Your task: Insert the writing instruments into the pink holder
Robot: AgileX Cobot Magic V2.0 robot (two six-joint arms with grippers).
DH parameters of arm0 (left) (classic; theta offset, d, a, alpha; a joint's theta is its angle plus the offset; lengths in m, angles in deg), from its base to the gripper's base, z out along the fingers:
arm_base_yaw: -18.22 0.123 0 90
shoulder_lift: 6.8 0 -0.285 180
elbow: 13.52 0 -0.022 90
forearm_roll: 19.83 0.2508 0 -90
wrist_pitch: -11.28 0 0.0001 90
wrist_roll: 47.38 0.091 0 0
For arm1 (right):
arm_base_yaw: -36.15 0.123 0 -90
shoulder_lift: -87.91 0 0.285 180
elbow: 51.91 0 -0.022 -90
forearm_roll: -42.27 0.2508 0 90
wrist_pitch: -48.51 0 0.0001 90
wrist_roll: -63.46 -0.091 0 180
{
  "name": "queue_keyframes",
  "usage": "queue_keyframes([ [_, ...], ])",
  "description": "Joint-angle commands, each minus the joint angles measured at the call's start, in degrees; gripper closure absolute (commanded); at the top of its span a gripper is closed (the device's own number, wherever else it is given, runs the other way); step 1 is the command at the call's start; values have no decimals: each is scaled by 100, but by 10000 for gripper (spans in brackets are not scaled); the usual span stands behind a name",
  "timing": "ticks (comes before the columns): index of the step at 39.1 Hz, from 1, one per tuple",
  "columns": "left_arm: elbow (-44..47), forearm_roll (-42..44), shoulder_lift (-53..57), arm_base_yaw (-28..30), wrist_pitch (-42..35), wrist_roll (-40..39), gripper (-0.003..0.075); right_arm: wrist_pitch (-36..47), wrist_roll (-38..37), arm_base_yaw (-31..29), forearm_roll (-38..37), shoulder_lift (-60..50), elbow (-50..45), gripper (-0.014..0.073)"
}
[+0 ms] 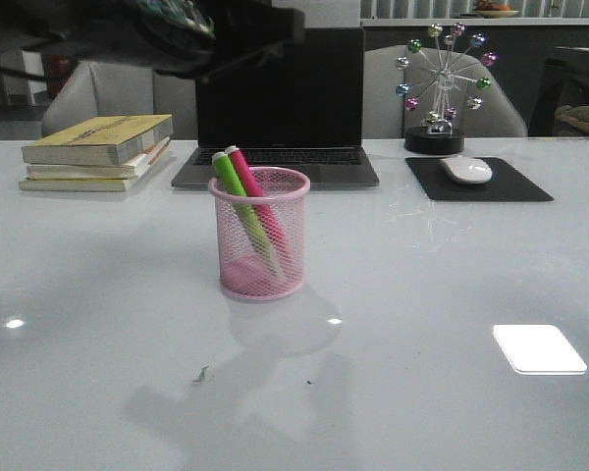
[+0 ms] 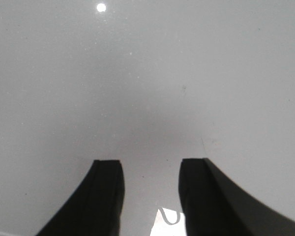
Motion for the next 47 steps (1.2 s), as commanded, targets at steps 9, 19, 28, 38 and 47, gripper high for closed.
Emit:
queue_keyframes([
  [9, -150, 16, 1716, 933, 692, 928, 327, 336, 13, -19, 9, -145, 152, 200],
  [19, -150, 16, 2966, 2122, 1835, 1026, 327, 400, 13, -19, 9, -145, 152, 200],
  [28, -150, 16, 3815, 3056, 2973, 1026, 327, 452, 13, -19, 14, -145, 152, 200],
  [38, -95, 16, 4360, 3772, 4443, 1026, 327, 452, 13, -19, 96, -145, 152, 200],
  [47, 611, -20, 4712, 4010, 4359, 1015, 327, 452, 13, -19, 193, -312, 152, 200],
])
